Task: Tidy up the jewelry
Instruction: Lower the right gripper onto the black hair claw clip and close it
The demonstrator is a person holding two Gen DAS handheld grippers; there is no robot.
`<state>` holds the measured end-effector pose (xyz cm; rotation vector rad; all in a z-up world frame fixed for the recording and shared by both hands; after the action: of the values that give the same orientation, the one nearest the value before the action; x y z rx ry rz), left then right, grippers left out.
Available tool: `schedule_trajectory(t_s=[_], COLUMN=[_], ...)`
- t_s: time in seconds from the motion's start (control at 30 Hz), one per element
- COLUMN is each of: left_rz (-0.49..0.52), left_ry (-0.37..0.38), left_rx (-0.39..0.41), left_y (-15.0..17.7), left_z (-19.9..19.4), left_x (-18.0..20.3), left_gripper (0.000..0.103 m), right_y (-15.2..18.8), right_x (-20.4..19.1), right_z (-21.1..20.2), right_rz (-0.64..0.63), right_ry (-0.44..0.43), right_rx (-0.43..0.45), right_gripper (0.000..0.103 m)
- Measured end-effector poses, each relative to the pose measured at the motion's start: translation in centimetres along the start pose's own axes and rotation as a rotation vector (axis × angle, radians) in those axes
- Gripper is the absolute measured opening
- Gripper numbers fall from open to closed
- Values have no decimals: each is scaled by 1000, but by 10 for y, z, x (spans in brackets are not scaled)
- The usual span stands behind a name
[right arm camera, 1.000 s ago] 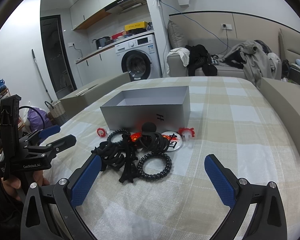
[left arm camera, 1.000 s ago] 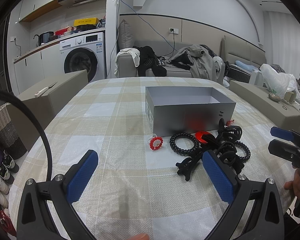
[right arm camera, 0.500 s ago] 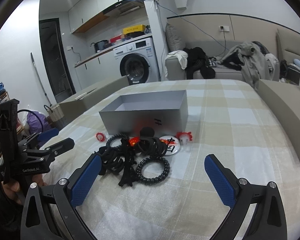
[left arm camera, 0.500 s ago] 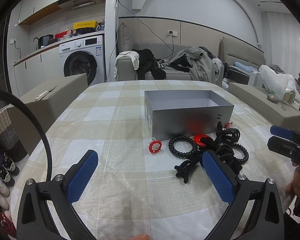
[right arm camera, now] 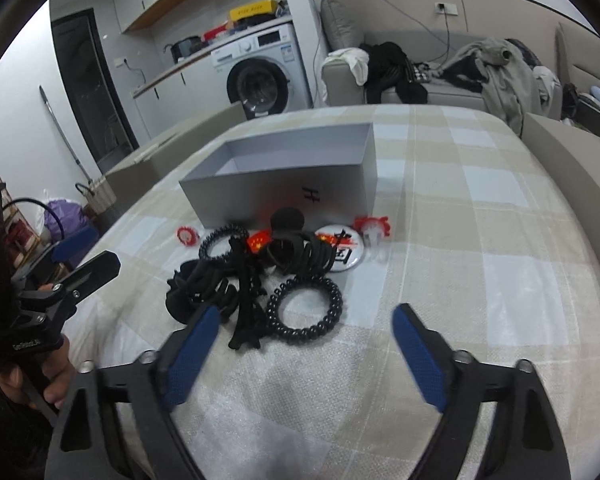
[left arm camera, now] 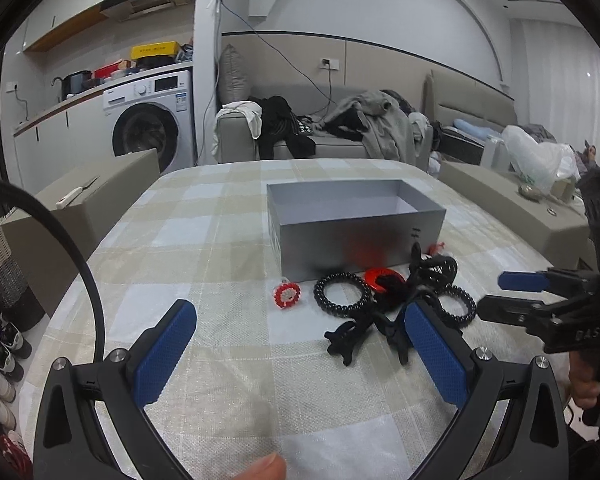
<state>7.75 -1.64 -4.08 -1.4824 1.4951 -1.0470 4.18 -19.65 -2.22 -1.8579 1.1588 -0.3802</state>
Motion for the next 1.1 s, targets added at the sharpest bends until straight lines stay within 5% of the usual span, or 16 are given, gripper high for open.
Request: schedule_trajectory(t_s=[0.67,0.77,1.1], left_rz=[-28,-13,-3], left_ry=[63,82,165], left_rx=[-58,-60,-109], left_y=[9,11,16], left_z=[3,2,7], left_x=[6,12,39], left_gripper=[101,101,101], right_y=[-18,-19,-26], right_x=[-1,2,6], right_z=[49,48,-2], right_rz=[88,89,152], right_ry=[48,51,-61], right_rx=[-65,-57,71], right_gripper=[50,39,38])
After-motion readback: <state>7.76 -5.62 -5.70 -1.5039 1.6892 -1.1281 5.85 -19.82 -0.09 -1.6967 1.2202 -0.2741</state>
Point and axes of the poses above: each gripper's, at about its wrist camera, not at the fingertips, and z roughly the way its jaws point, x to its right, y to its underside, the point moved 9 cm from there along z, roughly the way its jaws point, and after that the axes turned 10 degrees about x, right-handed, at the moved point
